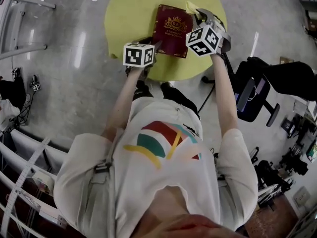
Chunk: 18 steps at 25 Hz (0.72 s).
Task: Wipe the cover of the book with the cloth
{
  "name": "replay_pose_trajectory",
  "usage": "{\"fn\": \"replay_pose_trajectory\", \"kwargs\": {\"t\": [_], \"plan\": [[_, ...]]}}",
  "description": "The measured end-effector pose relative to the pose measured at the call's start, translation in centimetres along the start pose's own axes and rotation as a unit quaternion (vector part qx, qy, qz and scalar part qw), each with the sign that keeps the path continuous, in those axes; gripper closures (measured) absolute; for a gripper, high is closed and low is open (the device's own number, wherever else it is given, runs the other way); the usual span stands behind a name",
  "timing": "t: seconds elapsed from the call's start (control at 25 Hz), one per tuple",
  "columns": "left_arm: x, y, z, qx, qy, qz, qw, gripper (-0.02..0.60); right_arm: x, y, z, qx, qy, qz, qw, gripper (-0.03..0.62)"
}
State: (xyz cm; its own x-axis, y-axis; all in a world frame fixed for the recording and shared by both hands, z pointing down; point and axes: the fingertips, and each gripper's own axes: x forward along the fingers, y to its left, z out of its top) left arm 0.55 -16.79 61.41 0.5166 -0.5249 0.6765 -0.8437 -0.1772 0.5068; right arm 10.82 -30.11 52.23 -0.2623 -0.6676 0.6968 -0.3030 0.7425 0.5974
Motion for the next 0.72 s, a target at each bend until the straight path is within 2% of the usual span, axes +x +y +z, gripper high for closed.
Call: {"fn": "replay_pose_trajectory", "kwargs": {"t": [0.16,0.4,0.72], "plan": [[0.1,-0.2,0.0,-0.003,-0.007,-0.001,1.0000,0.383,3.4,1.7,-1.1,-0.054,0.044,0.045,0.997,0.565],[0.1,-0.1,0.1,-0.004,-0.016,-0.001,0.9999,0.383,6.3,3.6,-1.9,-0.087,0.093,0.085,0.988,0.565],[0.2,-0.1,0.0,-0.004,-0.019,0.000,0.9998,0.383,6.6,5.0,-2.0,-0.112,0.114,0.100,0.982,0.565]]}}
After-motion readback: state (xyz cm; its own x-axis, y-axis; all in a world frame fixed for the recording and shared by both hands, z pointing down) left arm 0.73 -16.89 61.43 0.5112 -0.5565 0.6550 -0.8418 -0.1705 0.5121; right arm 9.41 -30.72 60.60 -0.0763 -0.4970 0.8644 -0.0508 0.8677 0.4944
